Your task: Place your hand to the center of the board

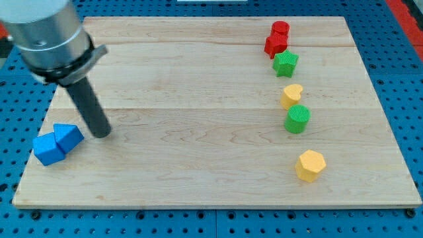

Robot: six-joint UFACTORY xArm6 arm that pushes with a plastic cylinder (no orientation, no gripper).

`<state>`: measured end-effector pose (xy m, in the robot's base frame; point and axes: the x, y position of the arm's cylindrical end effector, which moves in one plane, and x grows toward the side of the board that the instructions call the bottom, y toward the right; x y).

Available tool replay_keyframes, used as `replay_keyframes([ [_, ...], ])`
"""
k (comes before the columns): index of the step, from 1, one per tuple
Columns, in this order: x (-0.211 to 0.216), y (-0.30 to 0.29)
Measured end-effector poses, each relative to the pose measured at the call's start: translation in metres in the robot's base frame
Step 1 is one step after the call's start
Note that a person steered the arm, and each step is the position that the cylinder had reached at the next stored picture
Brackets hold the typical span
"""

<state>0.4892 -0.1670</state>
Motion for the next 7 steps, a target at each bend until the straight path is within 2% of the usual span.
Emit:
replay_keyframes([
  [1, -0.035, 0.060],
  [3, -0.099, 0.065],
  [5, -0.104, 0.055],
  [7, -0.103, 0.069],
])
